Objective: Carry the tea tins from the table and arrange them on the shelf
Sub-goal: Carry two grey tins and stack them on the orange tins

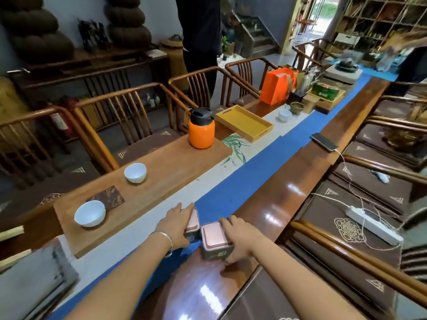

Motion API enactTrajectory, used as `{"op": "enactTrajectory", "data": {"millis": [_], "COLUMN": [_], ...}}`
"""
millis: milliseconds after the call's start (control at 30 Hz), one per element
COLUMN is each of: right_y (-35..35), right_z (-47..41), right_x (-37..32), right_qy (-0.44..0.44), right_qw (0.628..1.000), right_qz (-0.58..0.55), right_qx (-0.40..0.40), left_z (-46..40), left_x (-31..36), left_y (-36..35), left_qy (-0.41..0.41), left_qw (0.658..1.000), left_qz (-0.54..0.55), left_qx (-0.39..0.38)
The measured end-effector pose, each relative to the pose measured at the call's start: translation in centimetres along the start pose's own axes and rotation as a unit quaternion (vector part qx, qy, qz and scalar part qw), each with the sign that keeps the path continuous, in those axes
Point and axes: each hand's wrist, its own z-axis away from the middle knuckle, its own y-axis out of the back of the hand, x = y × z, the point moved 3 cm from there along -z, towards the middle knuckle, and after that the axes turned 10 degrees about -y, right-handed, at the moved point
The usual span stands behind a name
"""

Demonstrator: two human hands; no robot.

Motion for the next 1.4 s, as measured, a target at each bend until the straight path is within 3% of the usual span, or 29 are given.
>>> {"op": "enactTrajectory", "data": {"millis": [200, 400, 700, 867, 1067, 1267, 1400], "right_y": [-1.9, -2.2, 1.4, 6.3, 10.6, 11.9, 11.3], "right_z": [-1.3, -2.5, -1.5, 0.5, 7.8, 20.7, 31.4], "right_x": [0.8, 0.2, -4.7, -12.6, -26.8, -43.2, -54.2], "right_qy": [0.021, 0.035, 0.054, 0.123, 0.248, 0.380, 0.479], "right_qw": [0.995, 0.991, 0.988, 0.982, 0.964, 0.923, 0.876], "right_qz": [-0.089, -0.126, -0.146, -0.141, -0.096, -0.037, -0.012], "right_qx": [0.031, 0.009, -0.013, -0.010, 0.030, 0.053, 0.062], "left_z": [-2.3, -2.9, 7.6, 18.2, 36.1, 59.9, 76.8], "left_x": [-1.0, -1.9, -6.1, -9.7, -11.7, -9.9, -6.7], "left_y": [-2.1, -2.1, -0.5, 4.3, 8.0, 8.6, 7.4], "left_qy": [0.010, 0.020, 0.062, 0.094, 0.184, 0.317, 0.422], "left_qw": [0.999, 1.000, 0.997, 0.993, 0.980, 0.939, 0.889], "left_qz": [-0.028, -0.005, 0.000, 0.071, 0.056, 0.060, 0.039], "left_qx": [0.038, -0.001, -0.048, -0.002, 0.043, 0.116, 0.170]}}
